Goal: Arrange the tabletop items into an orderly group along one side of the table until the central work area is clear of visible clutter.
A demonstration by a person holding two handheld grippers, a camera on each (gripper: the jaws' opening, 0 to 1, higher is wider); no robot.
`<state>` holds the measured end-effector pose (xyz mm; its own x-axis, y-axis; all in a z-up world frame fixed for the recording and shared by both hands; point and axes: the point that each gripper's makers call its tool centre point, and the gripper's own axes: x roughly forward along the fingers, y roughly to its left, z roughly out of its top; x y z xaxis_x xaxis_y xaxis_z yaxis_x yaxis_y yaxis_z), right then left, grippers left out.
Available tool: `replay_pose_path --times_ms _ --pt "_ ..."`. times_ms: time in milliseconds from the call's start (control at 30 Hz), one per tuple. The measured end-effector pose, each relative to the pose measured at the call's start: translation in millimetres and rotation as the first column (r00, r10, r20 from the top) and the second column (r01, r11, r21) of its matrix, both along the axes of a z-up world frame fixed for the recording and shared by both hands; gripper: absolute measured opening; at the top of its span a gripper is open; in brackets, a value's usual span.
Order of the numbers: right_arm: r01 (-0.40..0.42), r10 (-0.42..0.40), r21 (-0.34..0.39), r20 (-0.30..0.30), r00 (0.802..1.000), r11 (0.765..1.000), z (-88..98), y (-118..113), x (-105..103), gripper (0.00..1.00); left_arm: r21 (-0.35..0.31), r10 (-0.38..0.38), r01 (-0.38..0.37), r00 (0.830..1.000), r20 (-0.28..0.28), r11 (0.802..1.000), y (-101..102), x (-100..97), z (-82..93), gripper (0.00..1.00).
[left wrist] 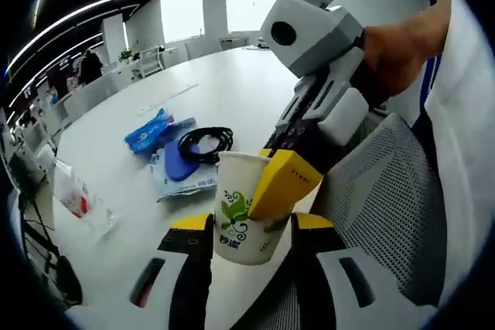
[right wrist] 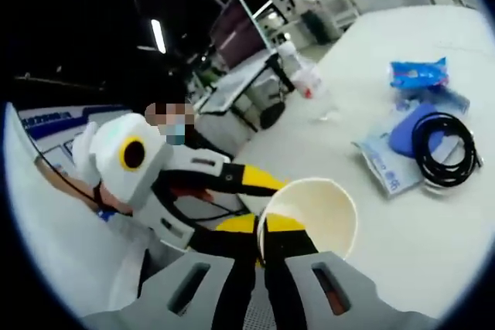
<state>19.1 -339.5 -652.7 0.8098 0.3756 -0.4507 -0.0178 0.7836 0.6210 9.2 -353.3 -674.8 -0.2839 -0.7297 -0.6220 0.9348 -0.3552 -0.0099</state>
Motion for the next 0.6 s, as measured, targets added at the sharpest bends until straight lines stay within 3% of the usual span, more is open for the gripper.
replay_pose_path --times_ms 300,600 --pt "0.036 -0.036 0.009 0.006 0.999 0.999 -1.5 -6 -4 0.0 0.01 0.025 -0.024 0.999 -0.037 1.0 0 -0.5 -2.9 0.39" --pt "0.088 -0.088 0.042 0.0 0.996 0.995 -3.2 -21 -3 0.0 0.013 0.102 -0.101 0.992 -0.081 0.995 -3 10.6 -7.8 0.38"
